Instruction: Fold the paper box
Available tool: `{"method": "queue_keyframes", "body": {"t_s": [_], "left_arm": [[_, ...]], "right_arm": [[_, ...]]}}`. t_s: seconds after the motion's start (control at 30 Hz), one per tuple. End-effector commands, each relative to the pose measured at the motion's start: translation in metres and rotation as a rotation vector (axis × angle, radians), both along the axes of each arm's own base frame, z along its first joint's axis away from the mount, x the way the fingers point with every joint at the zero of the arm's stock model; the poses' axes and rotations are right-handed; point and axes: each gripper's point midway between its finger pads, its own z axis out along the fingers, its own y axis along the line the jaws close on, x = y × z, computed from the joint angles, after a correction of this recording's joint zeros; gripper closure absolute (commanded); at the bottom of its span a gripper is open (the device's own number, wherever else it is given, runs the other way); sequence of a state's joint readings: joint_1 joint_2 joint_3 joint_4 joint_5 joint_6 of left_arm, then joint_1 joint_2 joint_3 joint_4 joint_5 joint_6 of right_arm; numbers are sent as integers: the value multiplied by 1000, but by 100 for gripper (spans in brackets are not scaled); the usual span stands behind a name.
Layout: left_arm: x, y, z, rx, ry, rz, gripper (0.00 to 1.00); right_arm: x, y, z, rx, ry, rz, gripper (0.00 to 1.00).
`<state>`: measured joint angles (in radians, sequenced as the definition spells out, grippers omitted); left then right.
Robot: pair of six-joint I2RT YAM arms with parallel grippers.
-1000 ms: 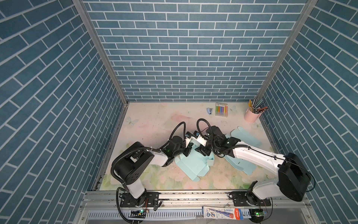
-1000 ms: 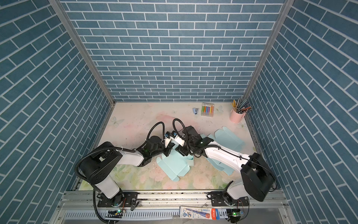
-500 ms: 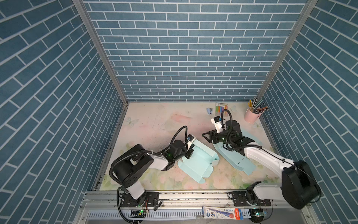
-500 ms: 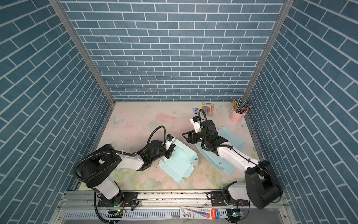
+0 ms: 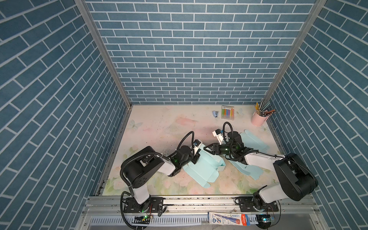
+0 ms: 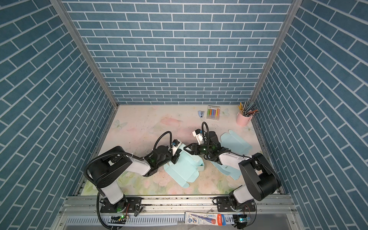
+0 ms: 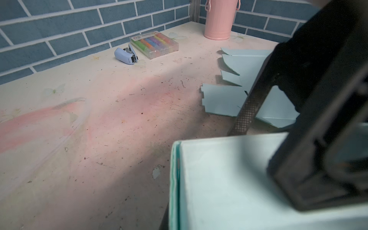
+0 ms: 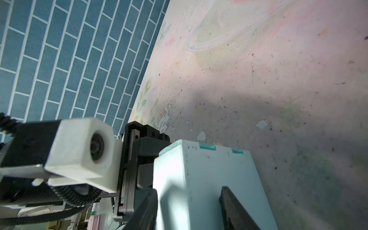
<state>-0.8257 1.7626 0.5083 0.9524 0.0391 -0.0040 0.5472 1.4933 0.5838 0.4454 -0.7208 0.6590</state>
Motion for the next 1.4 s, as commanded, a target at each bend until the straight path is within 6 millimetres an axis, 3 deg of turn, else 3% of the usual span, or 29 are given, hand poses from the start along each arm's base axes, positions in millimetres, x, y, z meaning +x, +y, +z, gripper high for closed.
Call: {"method": "queue_keyframes", "body": {"t_s": [0.0,0.6,0.8,0.93,1.17,1.3,1.37], "left_arm": [[5,-4,5,-10,-45,5,89],[5,-14,-17,-11,-24,-31,80],[9,-7,-18,6,-42,9,91],[6,-7,-20,9,-37,11,92],[-4,-2,-22,-4,-17,32,78],[-8,4,-22,-18,-4,46,77],[-9,4,-21,-27,-4,49,82]], "right_arm": [[-11,15,9,90,50,47,49],[-13,9,-12,38,73,5,55],[-13,6,-16,14,72,-19,58],[-17,11,-17,1,68,-14,60],[-16,6,-21,-25,58,-57,64],[-18,2,-24,-45,53,-68,65],[-19,2,-24,-44,52,-67,65]]}}
